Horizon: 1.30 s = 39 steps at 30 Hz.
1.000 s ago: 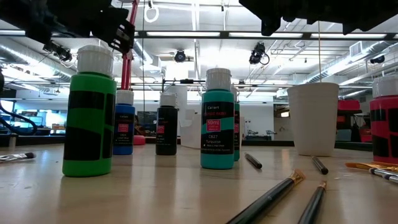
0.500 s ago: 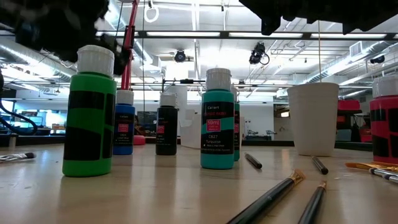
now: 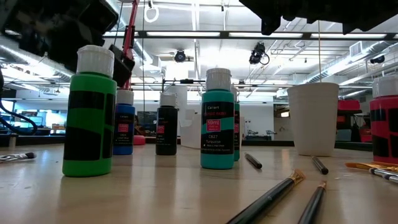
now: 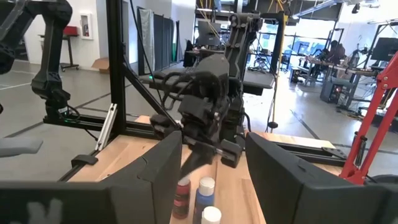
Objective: Pick & Place Paint Supplies
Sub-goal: Put the small red paint bottle into the white bin
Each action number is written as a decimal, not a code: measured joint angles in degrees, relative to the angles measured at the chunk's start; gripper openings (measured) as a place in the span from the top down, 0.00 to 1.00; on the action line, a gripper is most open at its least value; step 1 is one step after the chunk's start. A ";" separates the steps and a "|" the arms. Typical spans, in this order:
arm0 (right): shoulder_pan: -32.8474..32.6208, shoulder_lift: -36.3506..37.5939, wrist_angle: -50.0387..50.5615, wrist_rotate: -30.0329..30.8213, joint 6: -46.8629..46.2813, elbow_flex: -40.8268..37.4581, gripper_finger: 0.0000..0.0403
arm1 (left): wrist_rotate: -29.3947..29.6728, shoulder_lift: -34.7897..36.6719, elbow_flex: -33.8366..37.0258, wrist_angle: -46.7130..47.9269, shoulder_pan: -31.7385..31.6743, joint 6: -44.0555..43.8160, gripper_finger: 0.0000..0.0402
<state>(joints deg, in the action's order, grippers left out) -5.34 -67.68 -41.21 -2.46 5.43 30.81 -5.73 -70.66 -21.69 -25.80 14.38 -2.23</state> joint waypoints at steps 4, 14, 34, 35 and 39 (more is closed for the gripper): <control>0.00 0.00 0.02 0.00 0.00 0.00 0.56 | -1.76 3.69 -0.22 1.97 0.02 -6.44 0.64; 0.00 0.00 -0.66 -0.15 0.04 0.00 0.56 | 4.97 13.41 -7.95 32.58 -0.01 -18.49 0.57; 0.00 -0.02 0.65 -0.11 0.76 -0.02 0.56 | 6.90 -5.71 -27.00 57.10 -0.01 -34.92 0.58; 0.00 -0.02 0.82 -0.12 0.76 -0.02 0.56 | 6.84 -5.81 -27.02 56.99 -0.01 -34.90 0.58; 0.00 -0.02 0.89 -0.11 0.76 -0.02 0.56 | 6.51 -5.61 -27.85 58.19 -0.01 -33.83 0.58</control>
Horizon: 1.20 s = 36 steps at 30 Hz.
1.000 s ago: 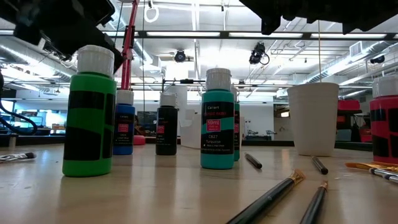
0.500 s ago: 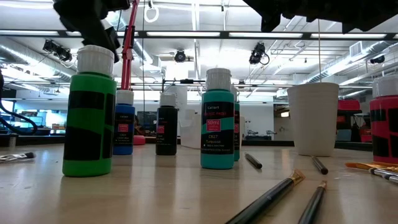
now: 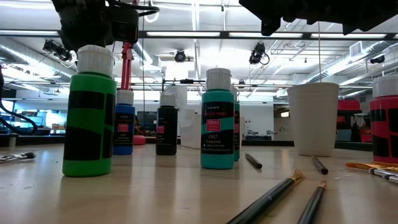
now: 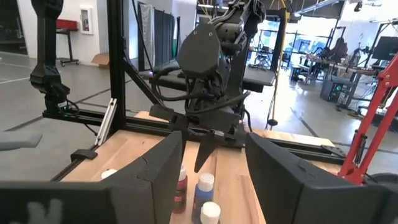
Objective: Pick & Place Paint Supplies
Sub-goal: Put the small red paint bottle into the white bin
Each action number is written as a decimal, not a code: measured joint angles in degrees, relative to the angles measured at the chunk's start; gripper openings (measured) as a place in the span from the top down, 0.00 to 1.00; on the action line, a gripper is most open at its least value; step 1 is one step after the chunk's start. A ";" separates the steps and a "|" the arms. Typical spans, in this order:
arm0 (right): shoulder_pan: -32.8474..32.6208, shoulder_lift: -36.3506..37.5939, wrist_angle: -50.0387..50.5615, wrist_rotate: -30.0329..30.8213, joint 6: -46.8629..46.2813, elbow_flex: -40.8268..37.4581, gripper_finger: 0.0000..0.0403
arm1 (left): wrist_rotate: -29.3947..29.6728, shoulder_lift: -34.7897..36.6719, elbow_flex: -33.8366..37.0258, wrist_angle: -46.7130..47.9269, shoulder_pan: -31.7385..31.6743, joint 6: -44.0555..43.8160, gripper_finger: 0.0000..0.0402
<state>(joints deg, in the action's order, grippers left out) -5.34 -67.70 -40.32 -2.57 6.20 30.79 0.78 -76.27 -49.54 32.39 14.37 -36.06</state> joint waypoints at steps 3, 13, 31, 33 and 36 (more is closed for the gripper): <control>0.00 0.00 0.00 0.02 0.20 0.00 0.56 | 0.08 0.62 -2.07 0.72 0.00 -0.05 0.58; 0.00 0.02 -0.07 0.15 0.31 0.00 0.56 | -1.47 0.06 -4.39 3.89 1.21 -3.95 0.49; 0.00 0.02 0.59 0.13 0.59 0.00 0.56 | 13.65 0.15 -4.26 3.79 8.82 0.96 0.46; 0.00 0.02 0.56 0.13 0.58 0.00 0.56 | 13.65 0.19 -2.75 1.76 8.83 0.69 0.46; 0.00 0.02 0.57 -0.04 0.57 0.00 0.56 | 13.41 0.19 0.17 -0.68 8.83 -0.20 0.46</control>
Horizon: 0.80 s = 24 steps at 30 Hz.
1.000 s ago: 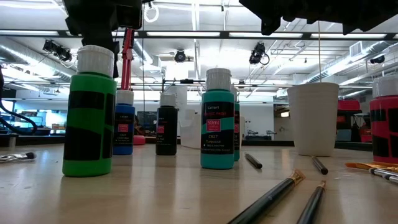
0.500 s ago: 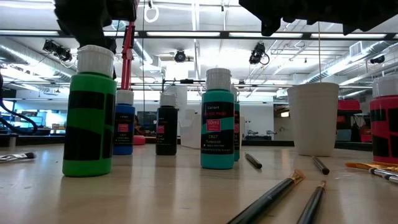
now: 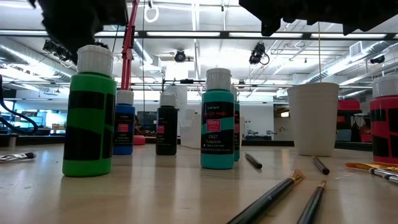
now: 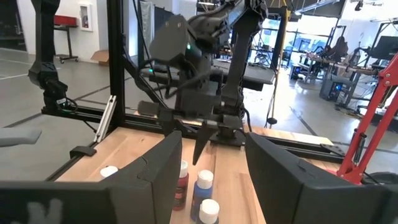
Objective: Pick & Place Paint Supplies
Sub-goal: Put the small red paint bottle into the white bin
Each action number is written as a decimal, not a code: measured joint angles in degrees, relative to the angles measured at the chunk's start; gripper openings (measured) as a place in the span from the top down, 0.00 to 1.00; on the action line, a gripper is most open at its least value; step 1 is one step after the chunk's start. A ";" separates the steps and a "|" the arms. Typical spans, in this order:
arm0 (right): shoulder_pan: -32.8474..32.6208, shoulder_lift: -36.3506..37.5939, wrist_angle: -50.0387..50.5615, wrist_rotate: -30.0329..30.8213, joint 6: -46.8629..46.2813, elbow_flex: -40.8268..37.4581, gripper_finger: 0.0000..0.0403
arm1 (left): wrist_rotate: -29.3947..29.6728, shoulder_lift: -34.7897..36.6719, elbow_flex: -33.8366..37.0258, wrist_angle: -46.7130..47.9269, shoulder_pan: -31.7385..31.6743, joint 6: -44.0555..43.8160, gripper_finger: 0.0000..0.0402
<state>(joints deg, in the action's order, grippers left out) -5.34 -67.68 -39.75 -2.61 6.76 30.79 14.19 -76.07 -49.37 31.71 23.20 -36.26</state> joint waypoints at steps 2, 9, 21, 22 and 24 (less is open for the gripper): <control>0.00 0.00 0.00 0.01 0.00 0.00 0.56 | -0.69 0.00 1.04 -0.14 -0.02 0.38 0.46; 0.00 0.00 -0.01 0.04 0.00 0.00 0.56 | -0.01 -0.04 1.31 -2.65 -0.02 2.48 0.46; 0.00 -0.02 0.15 0.08 -0.35 0.00 0.56 | -3.11 -6.59 0.13 -3.83 -0.05 5.30 0.47; 0.00 0.00 0.17 0.08 -0.39 0.00 0.56 | -3.18 -6.67 -0.02 -3.19 -0.03 5.57 0.48; 0.00 -0.02 0.13 0.14 -0.39 0.00 0.56 | -3.61 -6.13 -0.41 -4.24 0.00 5.96 0.49</control>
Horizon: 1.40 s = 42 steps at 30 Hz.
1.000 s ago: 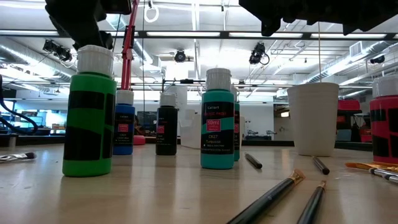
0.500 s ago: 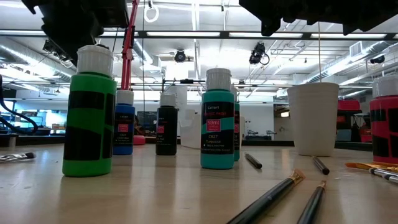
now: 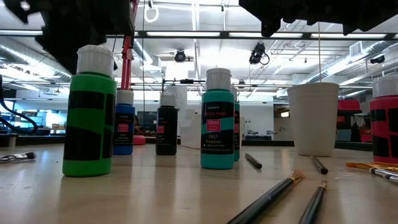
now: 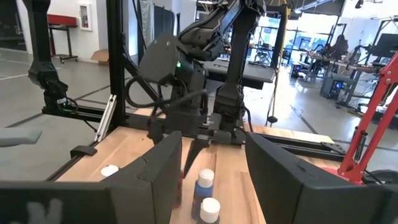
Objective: Pick & Place Paint Supplies
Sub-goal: Put the small red paint bottle into the white bin
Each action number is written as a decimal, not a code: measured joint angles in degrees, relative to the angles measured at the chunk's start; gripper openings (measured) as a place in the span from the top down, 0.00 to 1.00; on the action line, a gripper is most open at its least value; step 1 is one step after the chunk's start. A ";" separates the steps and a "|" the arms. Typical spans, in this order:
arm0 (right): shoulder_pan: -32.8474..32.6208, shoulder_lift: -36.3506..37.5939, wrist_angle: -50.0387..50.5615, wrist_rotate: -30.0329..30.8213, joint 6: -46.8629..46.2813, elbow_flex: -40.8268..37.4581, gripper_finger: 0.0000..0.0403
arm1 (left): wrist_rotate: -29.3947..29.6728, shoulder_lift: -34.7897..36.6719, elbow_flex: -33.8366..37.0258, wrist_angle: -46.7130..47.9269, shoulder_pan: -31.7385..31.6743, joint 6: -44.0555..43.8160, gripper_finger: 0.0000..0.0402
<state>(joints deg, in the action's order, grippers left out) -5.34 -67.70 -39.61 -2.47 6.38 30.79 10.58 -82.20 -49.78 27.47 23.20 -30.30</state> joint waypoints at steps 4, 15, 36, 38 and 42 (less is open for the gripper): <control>0.00 0.00 -0.02 0.03 -0.01 0.00 0.56 | -0.95 0.09 -0.01 1.51 -0.04 0.07 0.55; 0.00 0.00 -0.12 0.03 0.06 0.00 0.56 | -0.98 0.11 -1.14 -0.56 -0.03 2.82 0.68; 0.00 0.00 -0.59 0.05 0.13 0.00 0.56 | 13.08 -0.34 -23.48 -4.63 -23.75 26.23 0.68; 0.00 0.00 -0.58 0.05 0.13 0.00 0.56 | 9.79 -1.27 -22.31 -5.41 -29.13 26.49 0.67; 0.00 0.00 -0.53 0.06 0.16 0.00 0.56 | 7.73 -4.75 -21.88 -5.53 -37.09 28.41 0.67</control>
<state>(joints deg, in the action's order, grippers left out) -5.34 -67.70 -40.15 -2.40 6.54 30.79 18.30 -86.94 -71.66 21.94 -13.89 -1.89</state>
